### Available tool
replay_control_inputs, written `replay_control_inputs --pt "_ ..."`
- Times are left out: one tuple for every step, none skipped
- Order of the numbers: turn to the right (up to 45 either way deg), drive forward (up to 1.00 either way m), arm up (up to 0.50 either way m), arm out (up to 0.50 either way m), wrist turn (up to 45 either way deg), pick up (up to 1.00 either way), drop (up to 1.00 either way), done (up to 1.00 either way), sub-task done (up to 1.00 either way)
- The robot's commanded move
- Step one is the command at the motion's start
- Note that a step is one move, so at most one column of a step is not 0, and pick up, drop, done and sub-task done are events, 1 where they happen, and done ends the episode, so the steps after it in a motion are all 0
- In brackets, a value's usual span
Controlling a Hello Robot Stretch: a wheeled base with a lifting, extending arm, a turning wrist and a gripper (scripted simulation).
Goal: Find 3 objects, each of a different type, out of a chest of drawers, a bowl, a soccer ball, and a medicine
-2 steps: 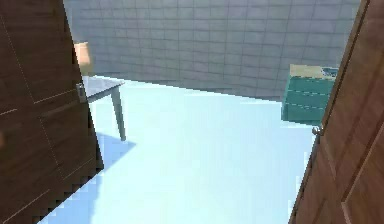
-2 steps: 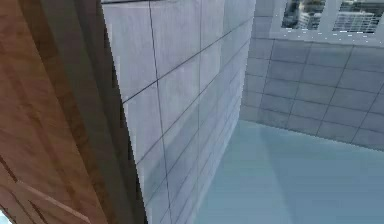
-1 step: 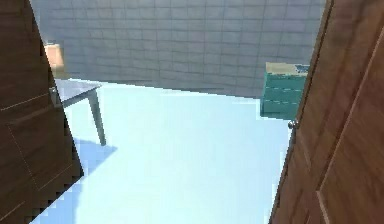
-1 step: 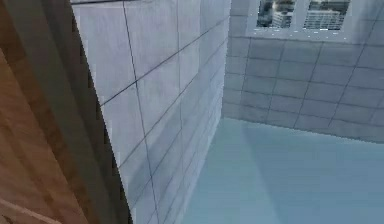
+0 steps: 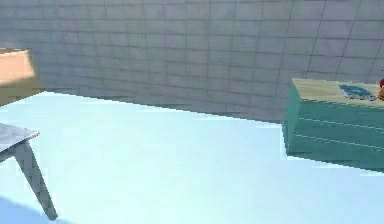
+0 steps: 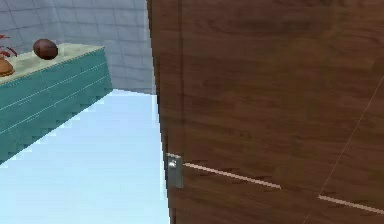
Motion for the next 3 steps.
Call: replay_control_inputs --pt "6.0 0.00 0.00 0.00 0.0 0.00 0.00 0.00 0.00" --pt "0.0 0.40 0.00 0.00 0.0 0.00 0.00 0.00 0.00" --pt "36.0 0.00 0.00 0.00 0.0 0.00 0.00 0.00 0.00"
